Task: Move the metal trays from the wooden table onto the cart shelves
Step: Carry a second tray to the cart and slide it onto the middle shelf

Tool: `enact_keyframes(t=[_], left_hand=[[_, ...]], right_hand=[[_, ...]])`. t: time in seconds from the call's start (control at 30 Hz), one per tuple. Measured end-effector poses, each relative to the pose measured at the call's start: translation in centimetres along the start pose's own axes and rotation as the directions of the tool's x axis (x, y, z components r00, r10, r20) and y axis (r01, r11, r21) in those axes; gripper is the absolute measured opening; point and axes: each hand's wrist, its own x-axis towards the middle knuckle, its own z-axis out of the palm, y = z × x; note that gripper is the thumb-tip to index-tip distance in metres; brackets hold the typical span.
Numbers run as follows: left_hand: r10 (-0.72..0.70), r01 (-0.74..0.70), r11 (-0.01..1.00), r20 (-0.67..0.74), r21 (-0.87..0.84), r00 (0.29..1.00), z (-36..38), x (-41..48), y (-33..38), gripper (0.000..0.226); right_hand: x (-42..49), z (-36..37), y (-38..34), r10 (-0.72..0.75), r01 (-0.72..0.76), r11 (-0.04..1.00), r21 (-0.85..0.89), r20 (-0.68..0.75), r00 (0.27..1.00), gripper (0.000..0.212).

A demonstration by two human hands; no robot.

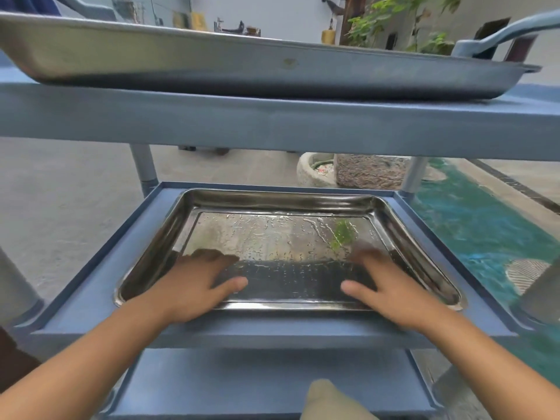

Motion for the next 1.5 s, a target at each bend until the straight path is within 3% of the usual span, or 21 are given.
enact_keyframes(t=[0.13, 0.3, 0.47, 0.8, 1.5], left_hand=[[-0.005, -0.007, 0.997, 0.154, 0.081, 0.988, 1.4, -1.2, 0.2, 0.099], [-0.014, -0.001, 0.987, 0.093, 0.163, 0.996, 2.3, -1.0, 0.6, 0.101], [-0.046, 0.044, 0.99, 0.011, 0.136, 0.999, 3.1, -1.6, 0.9, 0.101], [-0.136, 0.143, 0.982, -0.066, 0.125, 0.989, 4.3, -2.1, 2.8, 0.099], [-0.234, 0.236, 0.962, -0.031, 0.138, 0.972, 4.7, -1.0, 5.2, 0.096]], right_hand=[[-1.2, 2.3, -0.6, 0.058, -0.03, 0.972, -0.233, 0.114, 0.992, 0.098], [-0.7, 4.0, -0.1, 0.05, -0.039, 0.91, -0.413, 0.017, 0.999, 0.104], [0.1, 4.9, 0.8, -0.014, -0.032, 0.904, -0.427, -0.104, 0.994, 0.108], [2.2, 3.6, 2.4, -0.113, 0.06, 0.923, -0.38, -0.12, 0.986, 0.101], [4.8, 2.7, 4.4, -0.135, 0.092, 0.93, -0.356, -0.098, 0.986, 0.092]])
